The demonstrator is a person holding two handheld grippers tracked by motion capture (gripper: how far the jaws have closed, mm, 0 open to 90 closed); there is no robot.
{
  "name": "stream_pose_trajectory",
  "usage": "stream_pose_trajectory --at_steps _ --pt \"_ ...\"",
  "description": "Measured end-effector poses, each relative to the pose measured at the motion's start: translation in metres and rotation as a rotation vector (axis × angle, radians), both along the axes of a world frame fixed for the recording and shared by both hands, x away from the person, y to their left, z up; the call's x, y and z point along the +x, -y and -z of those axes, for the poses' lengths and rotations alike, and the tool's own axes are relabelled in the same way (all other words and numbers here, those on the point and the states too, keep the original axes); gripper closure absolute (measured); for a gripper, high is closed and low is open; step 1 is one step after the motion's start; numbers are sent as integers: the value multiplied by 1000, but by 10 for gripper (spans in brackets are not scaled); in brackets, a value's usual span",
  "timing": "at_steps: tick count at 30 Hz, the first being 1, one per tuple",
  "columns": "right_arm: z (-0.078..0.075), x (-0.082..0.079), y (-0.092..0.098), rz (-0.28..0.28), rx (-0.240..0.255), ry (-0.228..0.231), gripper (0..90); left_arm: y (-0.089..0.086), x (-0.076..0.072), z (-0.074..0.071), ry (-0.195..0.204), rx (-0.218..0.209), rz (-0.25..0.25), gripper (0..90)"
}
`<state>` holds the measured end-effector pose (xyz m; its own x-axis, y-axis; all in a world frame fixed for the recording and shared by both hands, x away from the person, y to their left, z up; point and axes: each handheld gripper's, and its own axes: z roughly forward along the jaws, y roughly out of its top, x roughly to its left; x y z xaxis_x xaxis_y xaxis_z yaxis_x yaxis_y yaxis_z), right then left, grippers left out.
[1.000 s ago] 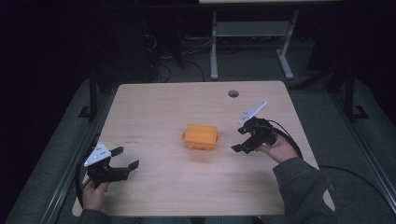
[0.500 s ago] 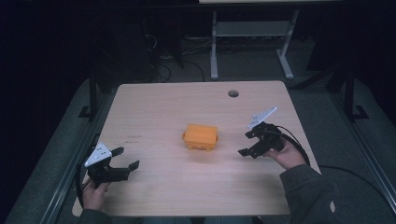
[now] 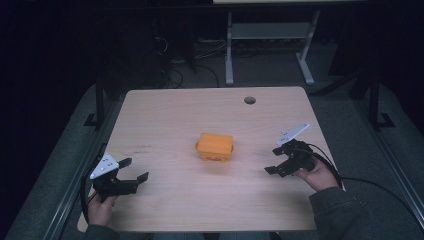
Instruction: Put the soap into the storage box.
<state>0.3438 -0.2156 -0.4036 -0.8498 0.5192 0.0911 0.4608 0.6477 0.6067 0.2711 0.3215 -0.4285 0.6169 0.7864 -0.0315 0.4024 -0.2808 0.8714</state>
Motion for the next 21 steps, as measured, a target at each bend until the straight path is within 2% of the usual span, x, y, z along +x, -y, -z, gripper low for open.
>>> stream_pose_trajectory --at_steps 13,21 --pt "11 -14 17 27 9 -8 209 0 -2 0 0 -9 -8 141" --pt "20 -22 26 43 16 -16 209 0 -1 1 -2 8 -1 141"
